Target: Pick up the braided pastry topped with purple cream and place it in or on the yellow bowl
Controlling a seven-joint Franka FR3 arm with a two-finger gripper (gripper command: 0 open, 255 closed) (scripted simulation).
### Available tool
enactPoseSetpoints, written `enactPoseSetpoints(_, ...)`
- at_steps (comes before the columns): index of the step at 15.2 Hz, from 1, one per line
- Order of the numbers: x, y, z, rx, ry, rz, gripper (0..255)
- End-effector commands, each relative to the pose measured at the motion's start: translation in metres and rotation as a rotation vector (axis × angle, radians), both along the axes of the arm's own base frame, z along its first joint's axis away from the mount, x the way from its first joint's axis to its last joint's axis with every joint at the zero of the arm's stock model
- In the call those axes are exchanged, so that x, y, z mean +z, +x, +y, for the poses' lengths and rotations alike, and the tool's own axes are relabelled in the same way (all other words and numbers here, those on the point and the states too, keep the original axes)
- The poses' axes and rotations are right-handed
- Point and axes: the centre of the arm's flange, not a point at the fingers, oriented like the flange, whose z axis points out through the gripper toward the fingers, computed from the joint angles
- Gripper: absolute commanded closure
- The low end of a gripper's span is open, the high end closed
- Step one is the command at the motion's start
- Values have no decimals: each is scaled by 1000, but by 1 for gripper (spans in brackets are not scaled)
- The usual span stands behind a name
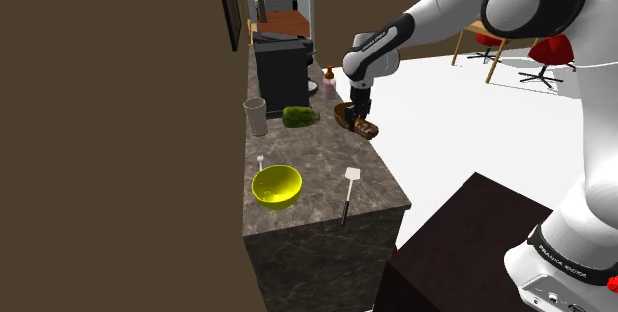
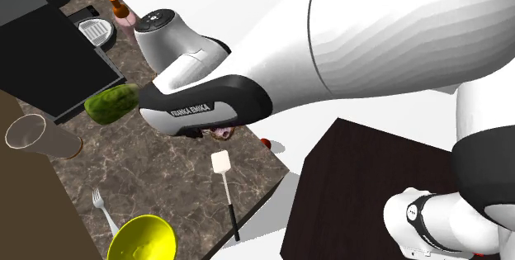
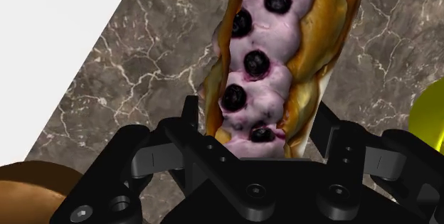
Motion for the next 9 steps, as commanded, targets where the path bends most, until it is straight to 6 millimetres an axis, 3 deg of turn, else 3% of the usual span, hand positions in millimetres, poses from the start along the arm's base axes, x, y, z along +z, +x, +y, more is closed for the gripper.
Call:
enactPoseSetpoints(1, 2, 2, 26, -1, 0, 0, 255)
enactPoseSetpoints(9, 3, 14, 131, -1, 0, 0, 255)
